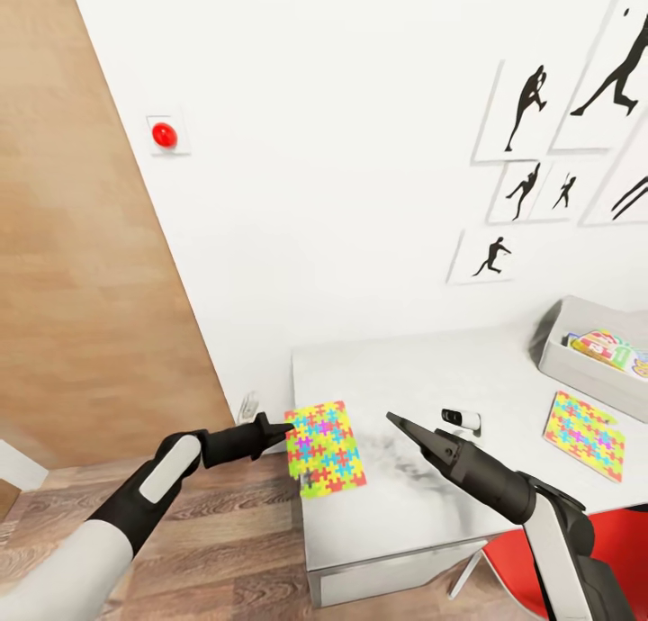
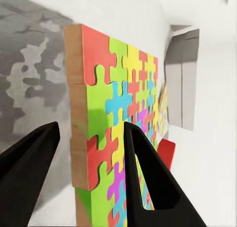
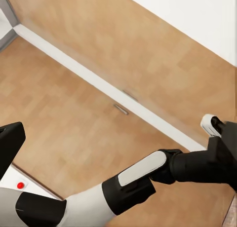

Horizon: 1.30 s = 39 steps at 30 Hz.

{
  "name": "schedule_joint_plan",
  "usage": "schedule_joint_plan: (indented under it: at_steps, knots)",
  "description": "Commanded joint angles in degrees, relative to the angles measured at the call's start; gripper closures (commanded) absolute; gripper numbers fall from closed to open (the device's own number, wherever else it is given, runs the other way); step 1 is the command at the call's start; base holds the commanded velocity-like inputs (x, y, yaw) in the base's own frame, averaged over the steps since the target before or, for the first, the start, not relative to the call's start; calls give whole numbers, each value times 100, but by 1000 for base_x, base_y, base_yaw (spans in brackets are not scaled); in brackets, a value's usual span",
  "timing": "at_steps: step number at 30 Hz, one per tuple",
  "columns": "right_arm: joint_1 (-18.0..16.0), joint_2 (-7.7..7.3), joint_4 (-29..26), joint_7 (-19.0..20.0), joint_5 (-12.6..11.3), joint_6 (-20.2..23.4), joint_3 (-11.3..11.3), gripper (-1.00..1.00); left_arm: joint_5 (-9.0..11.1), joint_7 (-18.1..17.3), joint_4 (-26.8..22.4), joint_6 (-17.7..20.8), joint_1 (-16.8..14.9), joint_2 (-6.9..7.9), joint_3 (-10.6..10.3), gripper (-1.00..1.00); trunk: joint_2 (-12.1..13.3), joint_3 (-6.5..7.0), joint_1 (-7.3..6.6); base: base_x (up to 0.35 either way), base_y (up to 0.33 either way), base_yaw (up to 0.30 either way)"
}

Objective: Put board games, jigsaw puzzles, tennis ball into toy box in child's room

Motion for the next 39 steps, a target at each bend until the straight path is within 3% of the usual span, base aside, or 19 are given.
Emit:
schedule_joint_plan:
  at_steps: [1, 6, 9, 13, 18, 24, 31, 34, 39]
  knots:
    - [-4, 1, -1, 0, -10, 33, -8, -100, 3, -17, -18, 33, -5, 17, -13, 100, 35, 11, -21, 0, 0, 0]
    - [-4, -2, -1, -164, 23, 17, -55, -100, 58, -17, -282, 333, -5, 283, 30, 100, 235, 100, -130, 0, 0, 0]
    - [-4, -5, -1, -316, 27, -4, -70, -100, 70, -17, -334, 567, -5, 382, 262, 100, 355, 154, -196, 0, 0, 0]
    - [-4, 0, -1, -592, 29, -197, -88, -100, 75, -17, -362, 846, -5, 437, 826, 100, 355, 154, -196, 0, 0, 0]
    - [-5, 2, -1, -1239, 42, -319, -64, -100, 81, -17, -389, 1359, -5, 543, 1133, 100, 516, 226, -284, 0, 0, 0]
    - [-4, -15, -1, -1544, 47, -274, 38, -100, 136, -67, -415, 1596, -5, 731, 1202, 100, 757, 334, -416, 0, 0, 0]
    - [-3, -8, -1, -1540, 47, -299, 60, -100, 220, -707, -420, 1622, -5, 903, 1168, 100, 1037, 459, -570, 0, 0, 0]
    - [-4, -10, -1, -1532, 13, -295, 62, -100, 224, -835, -421, 1619, -5, 1001, 1142, 100, 1037, 459, -570, -124, 0, 0]
    - [-4, -19, -1, -1509, -11, -293, 58, -100, 225, -865, -419, 1616, -5, 1026, 1133, 100, 1037, 459, -570, -94, 0, 0]
